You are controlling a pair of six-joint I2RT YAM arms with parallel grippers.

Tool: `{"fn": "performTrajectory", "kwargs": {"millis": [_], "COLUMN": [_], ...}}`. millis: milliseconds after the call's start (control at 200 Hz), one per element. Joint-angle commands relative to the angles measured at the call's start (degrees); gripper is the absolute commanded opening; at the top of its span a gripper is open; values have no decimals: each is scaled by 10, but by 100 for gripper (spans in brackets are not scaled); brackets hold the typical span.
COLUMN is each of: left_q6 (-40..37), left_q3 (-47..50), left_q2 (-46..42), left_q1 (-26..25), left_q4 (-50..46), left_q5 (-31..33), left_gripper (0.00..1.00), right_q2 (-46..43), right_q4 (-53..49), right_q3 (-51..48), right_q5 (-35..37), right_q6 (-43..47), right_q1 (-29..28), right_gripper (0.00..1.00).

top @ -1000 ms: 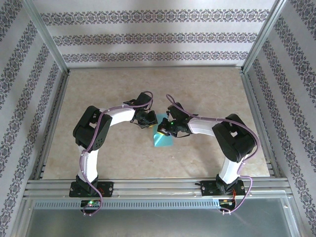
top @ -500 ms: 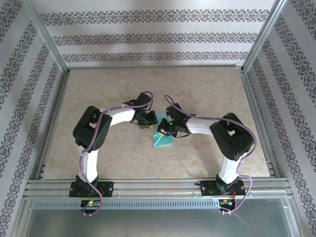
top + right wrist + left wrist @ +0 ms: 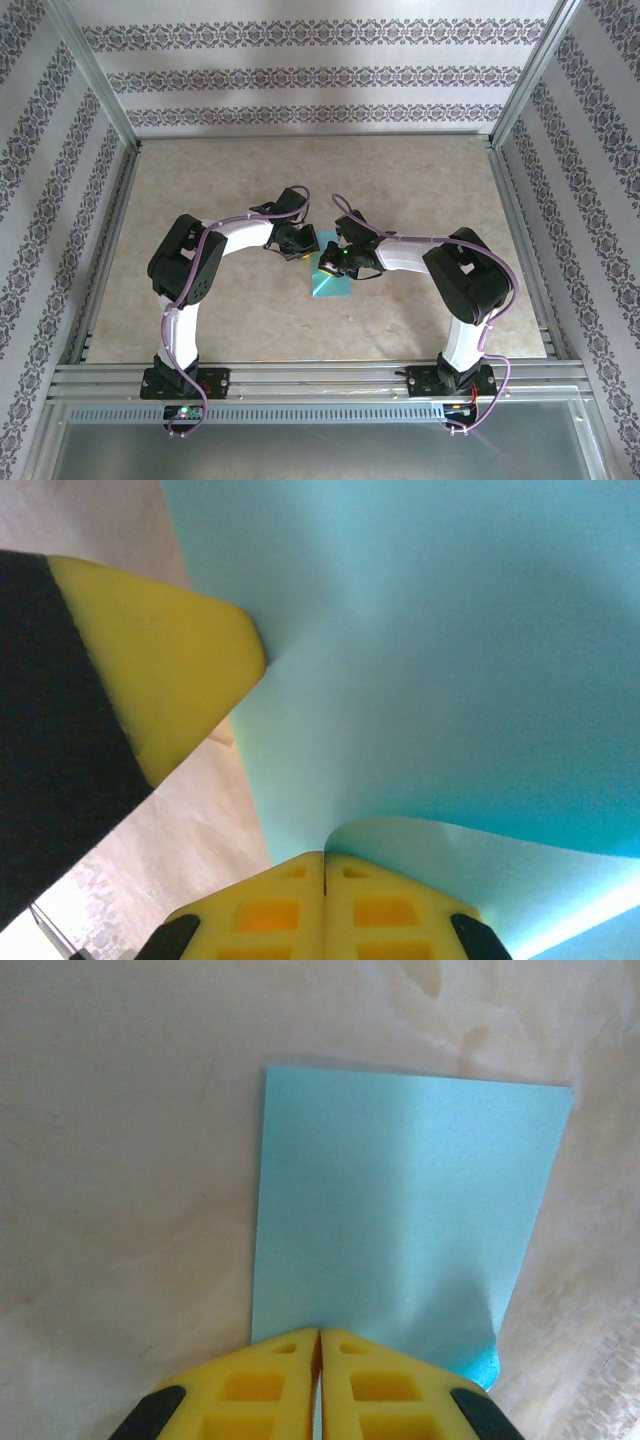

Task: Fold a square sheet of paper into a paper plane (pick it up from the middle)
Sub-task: Fold the triangle a second time at the center of the table.

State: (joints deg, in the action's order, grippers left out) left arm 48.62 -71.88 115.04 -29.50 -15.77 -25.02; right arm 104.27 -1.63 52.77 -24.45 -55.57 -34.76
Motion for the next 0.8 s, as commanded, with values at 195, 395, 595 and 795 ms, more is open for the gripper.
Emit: {"fn": "performTrajectory", "kwargs": {"millis": [195,395,595,795], "left_q6": [-1,-2,0,0], "left_q3": [21,21,24,25], "left_q2": [6,8,8,7], "left_q1": [2,2,2,2], "left_q4": [-33,-33,-31,-30], "left_q5": [6,3,3,2], "left_gripper": [10,10,10,10], "right_q2": [-3,6,13,16], "right_q4": [-18,-16,-12,-11], "right_q3": [11,16,17,18], "right_q5": [-2,-2,-6,-6], "right_q6": [16,18,18,18], "right_q1": [-6,-6,-7,-7], "right_gripper": [0,0,0,0]}}
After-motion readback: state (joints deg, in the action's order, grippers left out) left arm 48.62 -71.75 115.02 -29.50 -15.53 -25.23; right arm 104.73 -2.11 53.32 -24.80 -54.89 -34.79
